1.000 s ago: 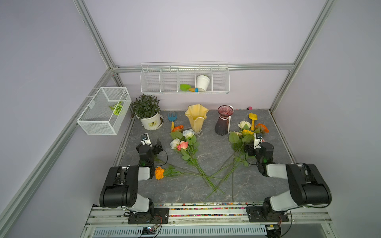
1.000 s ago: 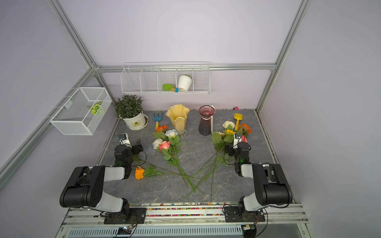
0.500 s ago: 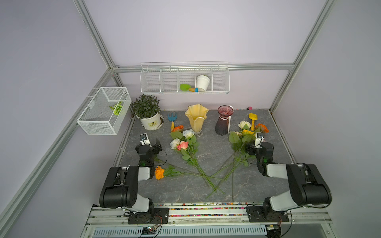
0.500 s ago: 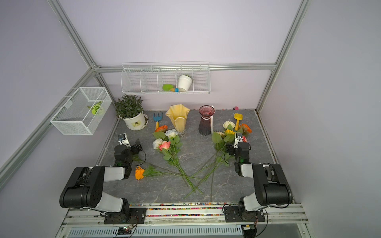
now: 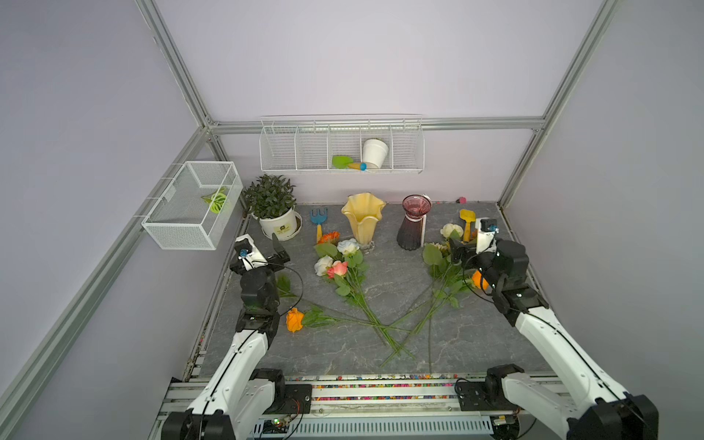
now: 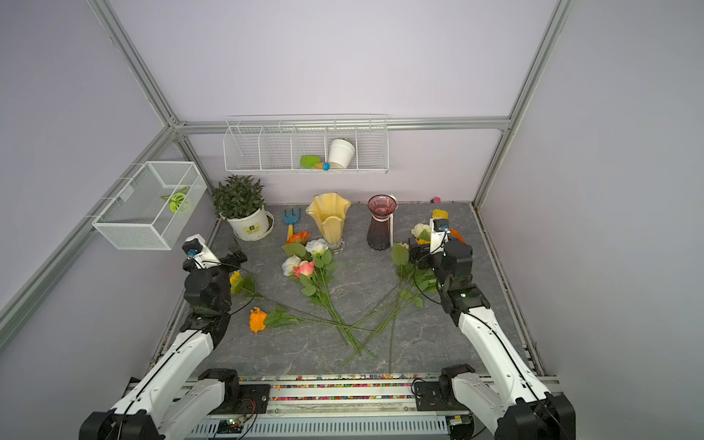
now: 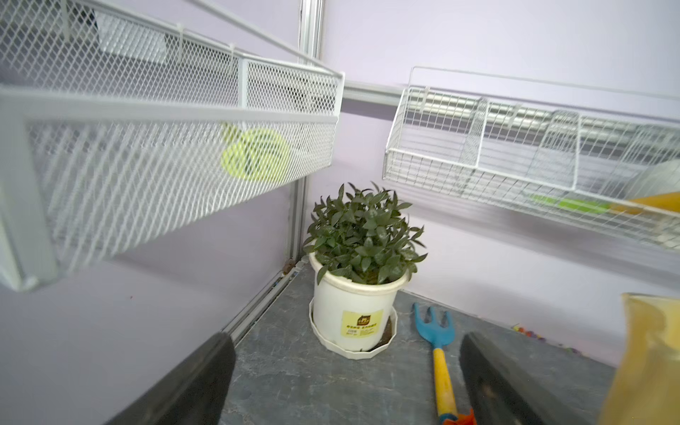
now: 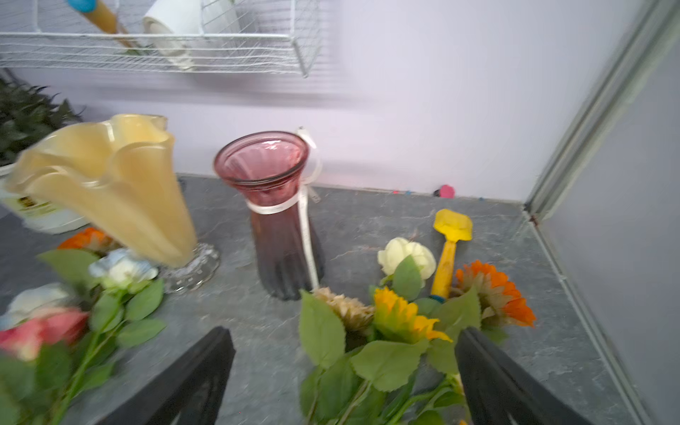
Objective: Arrange the flowers in different vases according to their variety
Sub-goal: Move the vase to the center of the board.
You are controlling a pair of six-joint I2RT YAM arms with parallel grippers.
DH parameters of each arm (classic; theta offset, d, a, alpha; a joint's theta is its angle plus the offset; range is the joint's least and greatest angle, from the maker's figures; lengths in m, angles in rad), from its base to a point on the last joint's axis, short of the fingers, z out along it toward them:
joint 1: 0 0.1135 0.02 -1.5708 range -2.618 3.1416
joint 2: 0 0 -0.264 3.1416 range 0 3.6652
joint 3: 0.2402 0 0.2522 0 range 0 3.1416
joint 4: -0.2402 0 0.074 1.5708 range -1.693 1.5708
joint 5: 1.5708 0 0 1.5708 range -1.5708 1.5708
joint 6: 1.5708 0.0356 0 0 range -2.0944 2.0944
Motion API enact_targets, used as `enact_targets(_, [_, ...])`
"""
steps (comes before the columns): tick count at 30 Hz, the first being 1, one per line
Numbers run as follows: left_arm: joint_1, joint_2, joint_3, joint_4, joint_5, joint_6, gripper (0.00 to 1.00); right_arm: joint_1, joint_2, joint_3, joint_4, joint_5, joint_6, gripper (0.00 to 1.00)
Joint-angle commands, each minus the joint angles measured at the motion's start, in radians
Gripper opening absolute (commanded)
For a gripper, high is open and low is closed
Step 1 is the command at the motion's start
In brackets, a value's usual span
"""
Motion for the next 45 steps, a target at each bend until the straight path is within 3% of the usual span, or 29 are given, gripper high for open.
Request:
enact_targets(1, [-0.005, -0.054, 0.083, -0.257, 0.109, -0.115, 1.00, 0.088, 0.012, 0.105, -0.300, -0.038, 0.041, 0.99])
enact_targets(6, [-0.020, -0.024, 0.228, -0.470, 0.294, -0.227, 1.00, 0.217, 0.060, 0.275, -0.475, 0.012, 0.083, 0.99])
enact_targets(12, [-0.087, 0.027, 0.381, -0.679, 0.384, -0.236, 1.00, 0.222, 0.167, 0.469, -0.649, 0.038, 0.253, 0.97])
enact_targets(18, [-0.101, 0.133, 0.586, -0.930, 0.571, -0.222, 1.00, 0.118, 0.341, 0.700, -0.835, -0.030, 0.269, 0.93])
enact_targets(26, [-0.137, 0.302, 0.958, -1.308, 0.664, -0.239, 1.00, -0.004, 0.384, 0.745, -0.825, -0.139, 0.263, 0.92])
enact_targets(30, [-0.164, 0.348, 1.013, -1.292, 0.660, -0.261, 1.00, -0.004, 0.452, 0.788, -0.795, -0.185, 0.266, 0.90])
enact_targets(34, [-0.170, 0.376, 0.972, -1.198, 0.666, -0.292, 1.00, -0.010, 0.542, 0.871, -0.752, -0.201, 0.295, 0.89])
enact_targets(39, [-0.170, 0.346, 0.845, -1.054, 0.652, -0.329, 1.00, -0.026, 0.726, 1.051, -0.762, -0.197, 0.319, 0.83])
enact_targets(45, [-0.170, 0.338, 0.841, -1.054, 0.611, -0.312, 1.00, -0.031, 0.966, 1.316, -0.847, -0.204, 0.323, 0.77])
